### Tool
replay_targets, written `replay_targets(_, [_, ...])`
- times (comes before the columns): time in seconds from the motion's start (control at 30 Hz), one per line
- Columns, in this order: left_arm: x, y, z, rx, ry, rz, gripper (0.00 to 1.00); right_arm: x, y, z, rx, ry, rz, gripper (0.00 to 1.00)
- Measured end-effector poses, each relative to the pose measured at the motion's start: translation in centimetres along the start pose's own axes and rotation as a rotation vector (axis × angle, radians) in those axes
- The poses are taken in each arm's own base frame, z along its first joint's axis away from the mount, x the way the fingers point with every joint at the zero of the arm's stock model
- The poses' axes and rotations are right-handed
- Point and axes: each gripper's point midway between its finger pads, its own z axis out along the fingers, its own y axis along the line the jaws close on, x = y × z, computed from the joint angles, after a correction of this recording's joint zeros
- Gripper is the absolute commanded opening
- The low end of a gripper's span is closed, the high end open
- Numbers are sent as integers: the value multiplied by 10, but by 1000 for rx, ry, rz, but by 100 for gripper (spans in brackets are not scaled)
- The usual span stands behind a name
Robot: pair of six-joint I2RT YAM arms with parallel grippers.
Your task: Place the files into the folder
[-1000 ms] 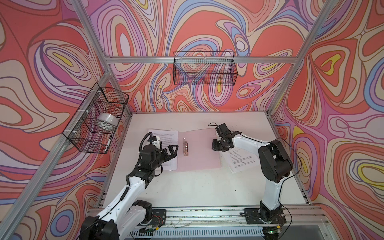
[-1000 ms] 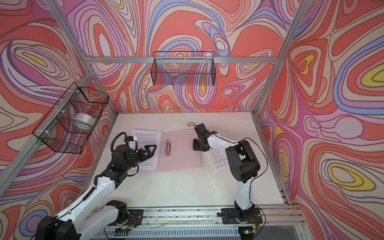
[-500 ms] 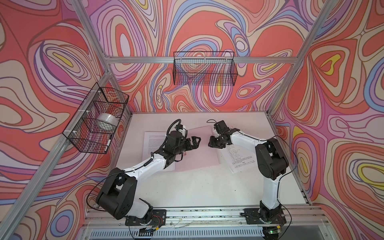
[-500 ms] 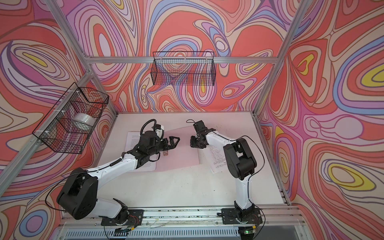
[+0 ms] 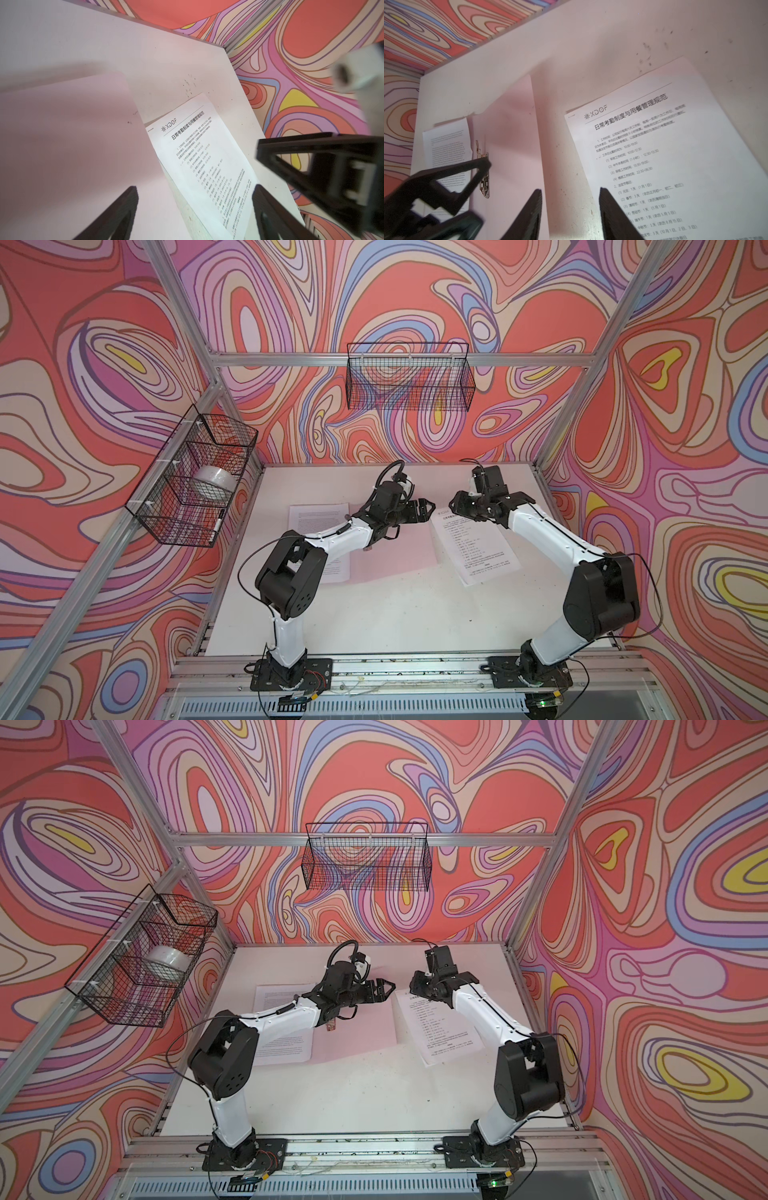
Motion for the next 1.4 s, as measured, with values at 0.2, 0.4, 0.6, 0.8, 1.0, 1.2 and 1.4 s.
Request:
replay_targets(0.2, [20,22,41,-33,71,-37,76,-6,-29,-11,42,-25,46,46])
replay_targets(0.4, [18,25,62,-31,80,-66,59,6,-37,-7,37,13,66,45])
replay_targets(0.6, [20,31,79,-31,89,-98,53,10,-40,-6,23,26,76,43])
replay_targets(0.8, [32,45,93,-56,112,-140,51,10,-43,-8,23,24,83,42])
replay_targets(1.0, [34,51,104,-72,115,-177,50,6,-48,-13,26,12,93,42])
replay_targets(1.2, [35,55,109,-81,112,-199,52,4,-51,-15,27,5,98,42])
replay_targets(1.4, [34,58,117,-81,105,-218,52,2,-53,-16,24,5,106,42])
